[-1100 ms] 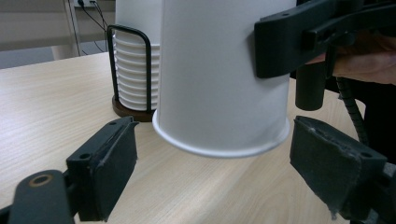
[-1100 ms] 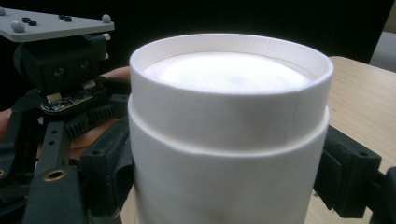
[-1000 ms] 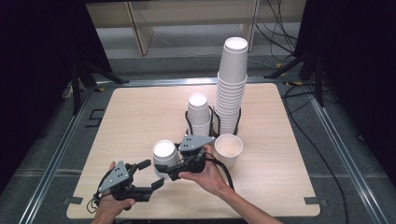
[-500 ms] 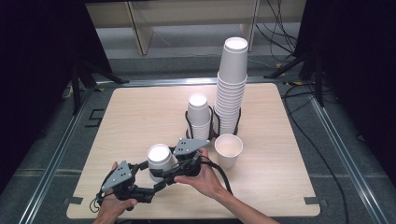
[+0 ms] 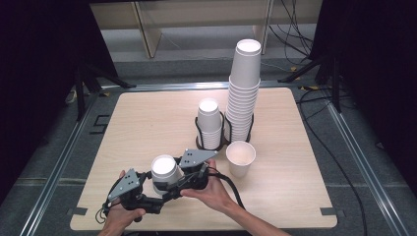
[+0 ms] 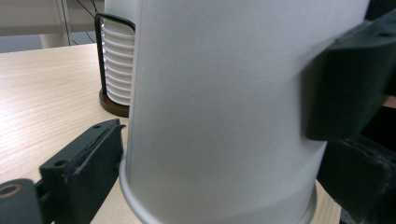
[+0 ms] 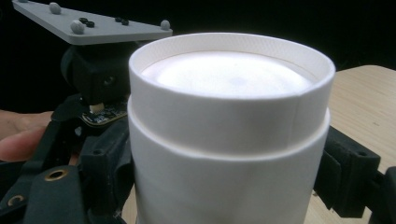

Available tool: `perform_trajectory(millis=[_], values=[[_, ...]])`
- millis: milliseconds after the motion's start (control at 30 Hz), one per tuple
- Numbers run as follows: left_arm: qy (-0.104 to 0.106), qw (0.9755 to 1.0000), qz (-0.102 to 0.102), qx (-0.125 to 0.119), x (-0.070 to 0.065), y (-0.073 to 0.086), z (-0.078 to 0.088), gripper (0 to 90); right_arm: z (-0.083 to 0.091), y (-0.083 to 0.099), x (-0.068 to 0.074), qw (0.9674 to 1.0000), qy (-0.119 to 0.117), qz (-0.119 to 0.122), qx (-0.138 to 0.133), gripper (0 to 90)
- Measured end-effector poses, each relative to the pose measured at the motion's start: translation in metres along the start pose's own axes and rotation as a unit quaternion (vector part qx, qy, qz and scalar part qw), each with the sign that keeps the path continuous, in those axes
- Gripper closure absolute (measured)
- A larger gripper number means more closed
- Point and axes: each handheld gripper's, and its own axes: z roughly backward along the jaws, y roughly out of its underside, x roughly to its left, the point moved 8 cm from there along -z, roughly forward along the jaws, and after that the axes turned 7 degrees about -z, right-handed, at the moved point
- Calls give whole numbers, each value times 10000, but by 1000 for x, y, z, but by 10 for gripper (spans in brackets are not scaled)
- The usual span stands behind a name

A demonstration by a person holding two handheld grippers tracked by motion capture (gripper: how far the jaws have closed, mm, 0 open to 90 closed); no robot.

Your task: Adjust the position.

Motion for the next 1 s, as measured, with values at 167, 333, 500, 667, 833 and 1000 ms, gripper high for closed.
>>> perform_trajectory(millis=[167,333,500,667,833,1000], values=[[86,10000,-25,40,-3,2,-2,28,0,-1,3,10000,-21,46,-25,195],[-25,10000,-25,71,1,0,2,65,0,-1,3,10000,-19,26,-1,195],[-7,9999,-145,32,0,-1,2,85,0,-1,4,10000,-40,-17,-37,184],[-69,9995,-288,142,0,-1,5,101,3,-2,3,9999,-125,-38,62,152],[-15,9993,-361,125,-1,-2,5,111,9,-6,3,9995,-125,-74,272,149],[-6,9982,-539,261,-2,0,5,117,18,-13,2,9989,-179,105,414,151]])
